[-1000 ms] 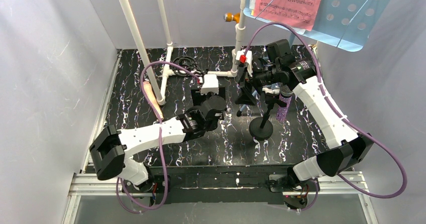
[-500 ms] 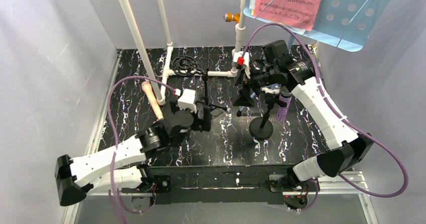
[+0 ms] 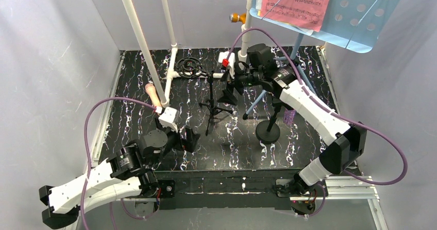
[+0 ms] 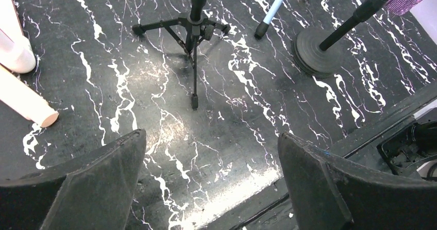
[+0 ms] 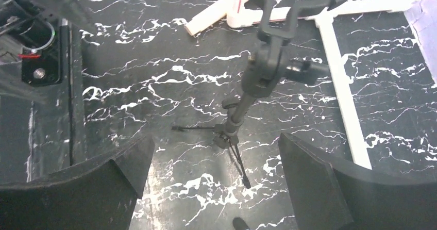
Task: Pack up the instrument practice props
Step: Pick up the microphone stand at the center of the board.
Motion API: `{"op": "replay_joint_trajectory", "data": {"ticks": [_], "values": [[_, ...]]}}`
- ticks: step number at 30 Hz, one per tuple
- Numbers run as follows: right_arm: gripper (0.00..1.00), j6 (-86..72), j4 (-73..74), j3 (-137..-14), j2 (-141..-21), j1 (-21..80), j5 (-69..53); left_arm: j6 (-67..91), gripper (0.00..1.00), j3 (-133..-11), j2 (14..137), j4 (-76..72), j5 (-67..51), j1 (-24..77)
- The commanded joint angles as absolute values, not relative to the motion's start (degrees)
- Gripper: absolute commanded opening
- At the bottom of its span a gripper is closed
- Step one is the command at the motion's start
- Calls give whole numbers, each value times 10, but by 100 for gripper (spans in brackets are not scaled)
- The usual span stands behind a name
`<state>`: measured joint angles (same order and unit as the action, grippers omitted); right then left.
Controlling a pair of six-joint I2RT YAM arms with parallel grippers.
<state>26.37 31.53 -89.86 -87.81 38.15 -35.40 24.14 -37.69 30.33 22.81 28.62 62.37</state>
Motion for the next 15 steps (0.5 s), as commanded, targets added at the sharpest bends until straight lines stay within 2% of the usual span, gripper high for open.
{"op": "replay_joint_trajectory", "data": {"ticks": [1,5,11,12,15], "values": [[100,173,109,-842,-883,380,-345,262,98,-366,293,265,300,624],[100,93,-105,-722,-884,399,-303,276,98,-380,328,257,295,625],[79,92,-328,-599,-895,403,-280,312,98,-378,315,270,269,624],[71,92,-348,-589,-899,403,-276,317,98,-374,300,273,271,624],[60,91,-360,-583,-908,403,-287,322,98,-366,290,273,277,624]]}}
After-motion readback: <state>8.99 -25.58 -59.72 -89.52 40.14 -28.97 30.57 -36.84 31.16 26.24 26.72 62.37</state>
